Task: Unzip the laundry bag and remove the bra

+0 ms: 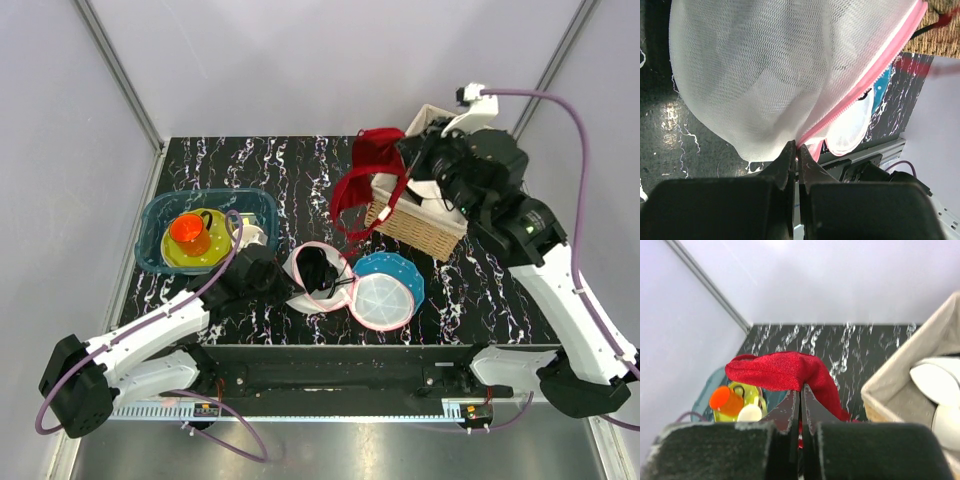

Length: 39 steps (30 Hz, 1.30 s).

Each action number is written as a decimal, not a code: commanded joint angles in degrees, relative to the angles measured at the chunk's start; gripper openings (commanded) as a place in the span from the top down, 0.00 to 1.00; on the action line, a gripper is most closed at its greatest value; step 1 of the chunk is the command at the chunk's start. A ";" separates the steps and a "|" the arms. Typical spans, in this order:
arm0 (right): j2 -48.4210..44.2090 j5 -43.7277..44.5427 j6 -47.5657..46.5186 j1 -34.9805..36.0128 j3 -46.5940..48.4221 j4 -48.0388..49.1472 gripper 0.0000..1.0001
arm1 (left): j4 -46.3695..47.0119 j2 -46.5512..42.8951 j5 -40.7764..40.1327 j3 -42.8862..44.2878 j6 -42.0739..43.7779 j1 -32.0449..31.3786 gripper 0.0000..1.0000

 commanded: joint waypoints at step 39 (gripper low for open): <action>1.01 -24.72 13.40 -7.58 -20.33 -1.39 0.37 | -0.64 -2.52 -0.84 1.32 1.17 0.53 1.00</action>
